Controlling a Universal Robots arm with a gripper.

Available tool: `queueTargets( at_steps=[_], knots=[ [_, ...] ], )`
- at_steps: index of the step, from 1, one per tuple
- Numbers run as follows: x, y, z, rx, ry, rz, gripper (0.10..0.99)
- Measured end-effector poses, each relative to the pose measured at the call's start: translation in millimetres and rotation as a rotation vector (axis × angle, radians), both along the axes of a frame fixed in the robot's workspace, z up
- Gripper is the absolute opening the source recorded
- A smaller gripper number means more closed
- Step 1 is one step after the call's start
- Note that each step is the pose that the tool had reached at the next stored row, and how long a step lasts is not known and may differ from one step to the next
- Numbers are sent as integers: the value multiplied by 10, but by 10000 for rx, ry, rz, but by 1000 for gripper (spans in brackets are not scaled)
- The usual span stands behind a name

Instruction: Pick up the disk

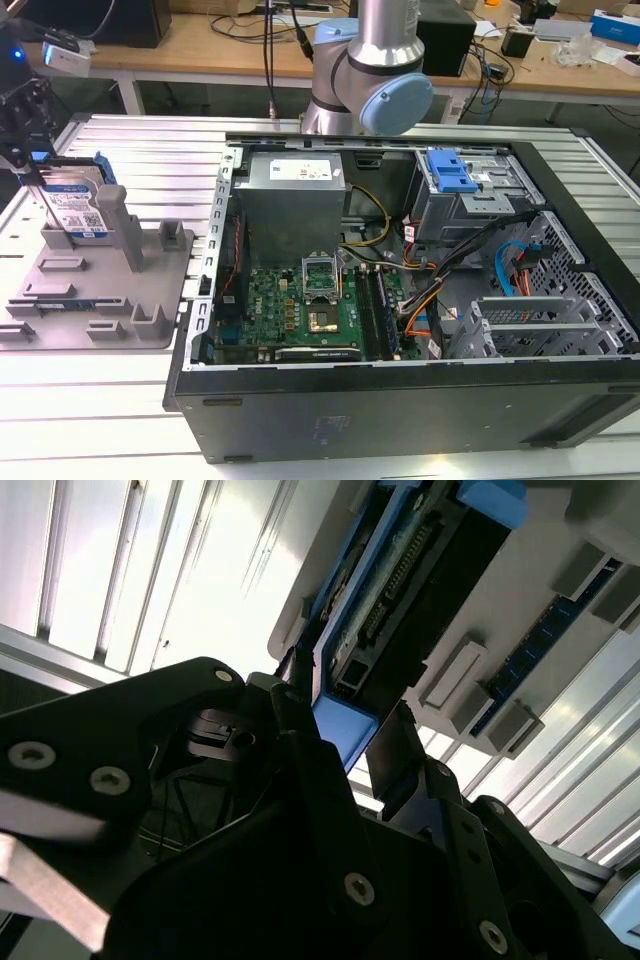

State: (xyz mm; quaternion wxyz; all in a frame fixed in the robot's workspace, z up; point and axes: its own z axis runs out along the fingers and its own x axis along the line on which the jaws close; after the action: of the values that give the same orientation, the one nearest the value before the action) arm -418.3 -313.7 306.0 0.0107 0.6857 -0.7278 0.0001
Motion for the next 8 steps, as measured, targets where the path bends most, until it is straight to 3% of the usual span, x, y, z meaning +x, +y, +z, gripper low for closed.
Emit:
queueTargets(
  at_steps=[8],
  knots=[
    [-3,3,-25,-3,-1,0,482]
  ],
)
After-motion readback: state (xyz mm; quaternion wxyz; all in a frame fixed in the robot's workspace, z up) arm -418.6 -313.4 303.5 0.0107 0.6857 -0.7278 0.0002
